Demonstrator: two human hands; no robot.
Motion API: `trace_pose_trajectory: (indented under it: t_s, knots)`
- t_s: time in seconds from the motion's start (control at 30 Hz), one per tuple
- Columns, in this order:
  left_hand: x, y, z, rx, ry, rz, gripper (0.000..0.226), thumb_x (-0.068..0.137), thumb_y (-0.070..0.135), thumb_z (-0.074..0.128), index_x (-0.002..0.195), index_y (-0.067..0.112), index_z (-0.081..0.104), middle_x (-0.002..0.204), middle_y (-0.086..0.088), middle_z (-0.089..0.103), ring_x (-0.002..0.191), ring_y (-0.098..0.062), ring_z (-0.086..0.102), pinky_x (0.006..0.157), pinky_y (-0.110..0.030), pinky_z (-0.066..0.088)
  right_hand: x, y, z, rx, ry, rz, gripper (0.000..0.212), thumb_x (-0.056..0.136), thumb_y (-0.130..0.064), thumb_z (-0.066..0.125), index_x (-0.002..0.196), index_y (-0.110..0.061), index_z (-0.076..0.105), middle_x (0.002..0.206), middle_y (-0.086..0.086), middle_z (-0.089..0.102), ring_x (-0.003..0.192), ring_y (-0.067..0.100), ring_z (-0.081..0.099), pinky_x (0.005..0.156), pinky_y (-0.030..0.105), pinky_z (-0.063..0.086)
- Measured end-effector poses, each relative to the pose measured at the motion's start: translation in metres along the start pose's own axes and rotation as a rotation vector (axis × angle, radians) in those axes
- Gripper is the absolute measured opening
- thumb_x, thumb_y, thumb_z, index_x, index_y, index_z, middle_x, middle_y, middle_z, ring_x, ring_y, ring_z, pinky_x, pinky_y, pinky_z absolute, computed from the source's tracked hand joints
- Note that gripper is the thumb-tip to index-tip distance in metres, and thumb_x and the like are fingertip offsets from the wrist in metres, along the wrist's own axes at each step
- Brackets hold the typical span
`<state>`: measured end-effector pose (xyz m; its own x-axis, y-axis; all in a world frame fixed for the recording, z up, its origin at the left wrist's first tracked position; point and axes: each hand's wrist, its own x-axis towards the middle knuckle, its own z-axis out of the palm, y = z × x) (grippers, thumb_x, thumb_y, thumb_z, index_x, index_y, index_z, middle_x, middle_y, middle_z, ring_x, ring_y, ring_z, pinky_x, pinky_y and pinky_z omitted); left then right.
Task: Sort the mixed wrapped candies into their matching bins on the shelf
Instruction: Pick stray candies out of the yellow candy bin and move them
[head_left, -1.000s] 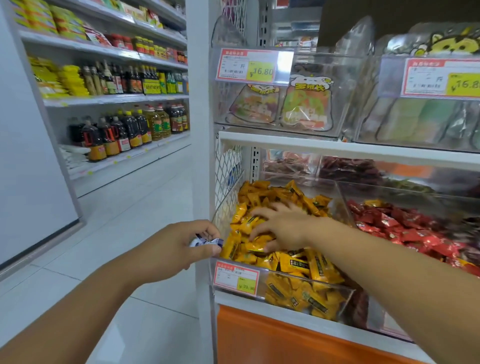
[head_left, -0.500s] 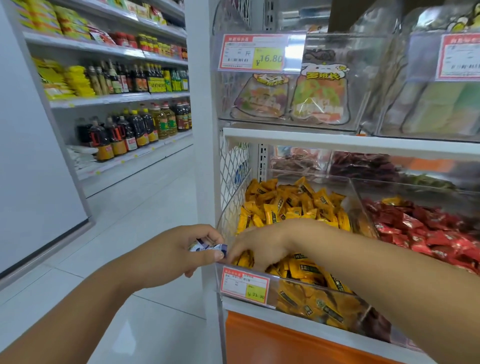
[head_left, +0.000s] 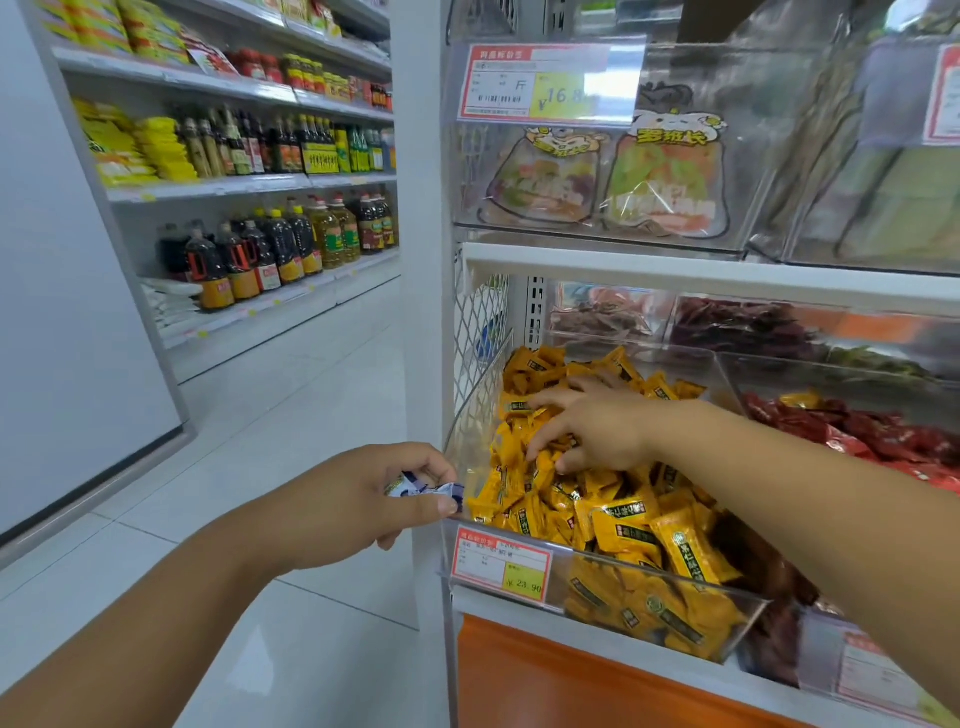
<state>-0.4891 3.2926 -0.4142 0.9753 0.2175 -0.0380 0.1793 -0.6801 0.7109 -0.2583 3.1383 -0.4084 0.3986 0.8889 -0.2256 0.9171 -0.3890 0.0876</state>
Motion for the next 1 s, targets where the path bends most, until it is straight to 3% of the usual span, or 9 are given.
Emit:
trace_pose_trajectory:
  t_s: [0.23, 0.3, 0.47, 0.53, 0.6, 0.7, 0.8, 0.9, 1.0]
  knots:
    - [-0.002, -0.003, -0.001, -0.005, -0.018, 0.005, 0.006, 0.089, 0.042, 0.061, 0.093, 0.038, 0.064, 0.076, 0.018, 0.059, 0.055, -0.001, 0.050, 0.051, -0.014, 0.038, -0.034, 0.011, -0.036, 0.287, -0.088, 0.054, 0.041, 0.092, -0.040, 0.059, 0.132, -0.045, 0.052, 0.157, -0.009, 0.022, 0.145, 0.014, 0.016, 0.116, 0.034, 0.011]
    - [-0.001, -0.002, 0.000, -0.002, -0.009, 0.011, 0.005, 0.089, 0.040, 0.062, 0.092, 0.037, 0.065, 0.076, 0.019, 0.059, 0.054, -0.002, 0.050, 0.049, -0.012, 0.038, -0.046, 0.005, -0.044, 0.301, -0.122, 0.043, 0.049, 0.086, -0.037, 0.068, 0.130, -0.049, 0.051, 0.158, -0.012, 0.019, 0.146, 0.013, 0.012, 0.117, 0.038, 0.008]
    - [-0.001, -0.001, 0.002, 0.034, 0.004, 0.012, 0.005, 0.089, 0.042, 0.062, 0.093, 0.039, 0.064, 0.082, 0.018, 0.060, 0.056, -0.002, 0.052, 0.048, -0.012, 0.038, -0.042, -0.042, -0.010, -0.055, -0.355, -0.131, 0.076, 0.077, -0.045, 0.075, 0.138, -0.060, 0.032, 0.159, -0.018, -0.003, 0.146, 0.019, -0.015, 0.117, 0.054, -0.005]
    - [-0.003, -0.001, 0.001, 0.035, 0.000, 0.006, 0.005, 0.089, 0.042, 0.062, 0.093, 0.039, 0.064, 0.081, 0.016, 0.060, 0.055, -0.001, 0.053, 0.048, -0.012, 0.038, -0.028, -0.049, 0.010, -0.105, -0.338, -0.161, 0.084, 0.073, -0.053, 0.075, 0.140, -0.059, 0.026, 0.159, -0.016, -0.010, 0.145, 0.021, -0.022, 0.114, 0.058, -0.012]
    - [-0.003, 0.000, 0.001, 0.041, -0.006, -0.003, 0.006, 0.089, 0.043, 0.062, 0.093, 0.040, 0.064, 0.081, 0.016, 0.060, 0.055, -0.001, 0.053, 0.049, -0.012, 0.038, -0.014, -0.041, 0.013, -0.142, -0.275, -0.146, 0.081, 0.072, -0.058, 0.072, 0.140, -0.058, 0.027, 0.160, -0.014, -0.009, 0.145, 0.022, -0.021, 0.112, 0.063, -0.012]
    - [-0.002, 0.002, 0.001, 0.047, -0.013, -0.002, 0.006, 0.089, 0.043, 0.061, 0.093, 0.040, 0.064, 0.084, 0.016, 0.060, 0.057, 0.000, 0.054, 0.049, -0.012, 0.039, -0.003, -0.016, 0.005, -0.182, -0.134, -0.067, 0.064, 0.077, -0.057, 0.068, 0.135, -0.051, 0.042, 0.160, -0.013, 0.003, 0.147, 0.025, -0.009, 0.112, 0.065, 0.000]
    - [0.000, 0.005, 0.000, 0.050, -0.017, 0.011, 0.005, 0.089, 0.042, 0.062, 0.092, 0.039, 0.064, 0.084, 0.019, 0.061, 0.058, 0.001, 0.054, 0.050, -0.012, 0.041, 0.001, 0.007, 0.002, -0.058, -0.052, 0.011, 0.049, 0.081, -0.055, 0.066, 0.128, -0.048, 0.052, 0.158, -0.012, 0.013, 0.146, 0.023, -0.001, 0.115, 0.058, 0.005]
    - [0.004, 0.006, 0.001, 0.026, -0.019, 0.030, 0.005, 0.088, 0.040, 0.064, 0.090, 0.037, 0.065, 0.080, 0.021, 0.063, 0.058, 0.001, 0.055, 0.049, -0.013, 0.042, -0.002, 0.015, -0.005, 0.023, 0.030, 0.035, 0.048, 0.085, -0.051, 0.064, 0.131, -0.042, 0.053, 0.157, -0.008, 0.020, 0.146, 0.021, 0.007, 0.118, 0.048, 0.013]
    - [0.007, 0.006, 0.002, 0.023, -0.014, 0.059, 0.007, 0.087, 0.041, 0.064, 0.092, 0.037, 0.065, 0.087, 0.018, 0.065, 0.061, 0.001, 0.057, 0.055, -0.015, 0.046, -0.025, 0.015, -0.027, 0.188, 0.000, 0.021, 0.047, 0.083, -0.047, 0.067, 0.128, -0.044, 0.054, 0.158, -0.008, 0.018, 0.146, 0.017, 0.011, 0.118, 0.040, 0.013]
